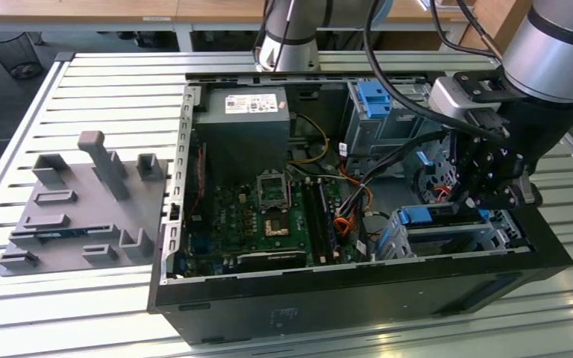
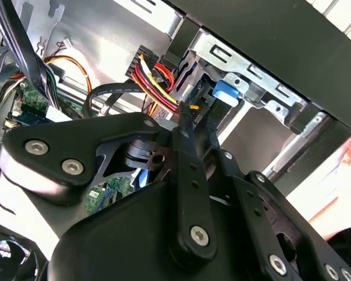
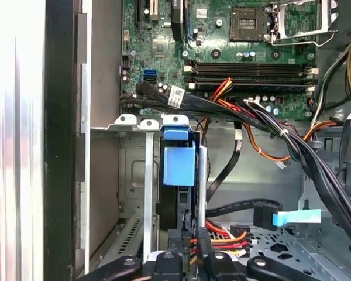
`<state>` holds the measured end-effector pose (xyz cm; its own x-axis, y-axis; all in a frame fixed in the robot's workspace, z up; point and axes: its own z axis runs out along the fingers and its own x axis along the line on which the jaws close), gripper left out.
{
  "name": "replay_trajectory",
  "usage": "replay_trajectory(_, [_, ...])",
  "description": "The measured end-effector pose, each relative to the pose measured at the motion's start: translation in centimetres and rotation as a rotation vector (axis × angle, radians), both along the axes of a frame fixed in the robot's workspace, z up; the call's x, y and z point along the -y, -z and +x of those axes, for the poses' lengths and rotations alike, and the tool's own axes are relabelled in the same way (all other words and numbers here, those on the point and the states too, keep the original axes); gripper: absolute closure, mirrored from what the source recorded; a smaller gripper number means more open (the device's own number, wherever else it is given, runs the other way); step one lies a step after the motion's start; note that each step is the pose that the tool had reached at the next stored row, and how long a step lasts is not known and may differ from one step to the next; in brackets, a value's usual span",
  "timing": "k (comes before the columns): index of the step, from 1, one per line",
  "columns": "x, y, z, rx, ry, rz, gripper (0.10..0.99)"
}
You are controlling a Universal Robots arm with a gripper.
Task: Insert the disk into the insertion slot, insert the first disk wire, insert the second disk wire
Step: 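Insert the first disk wire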
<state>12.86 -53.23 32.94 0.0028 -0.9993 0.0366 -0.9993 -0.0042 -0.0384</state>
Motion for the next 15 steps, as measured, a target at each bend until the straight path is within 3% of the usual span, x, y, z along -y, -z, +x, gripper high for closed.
replay_trajectory(6, [0.00,-0.75,0.00,0.0000,0.000,0.000,0.843])
replay_trajectory(7, [0.01,-1.19,0.01,-0.0004,0.000,0.000,0.859])
replay_trajectory(9, [0.00,-1.30,0.01,-0.0007,0.000,0.000,0.980])
replay_trajectory(15, [0.00,-1.41,0.01,-0.0007,0.000,0.000,0.980])
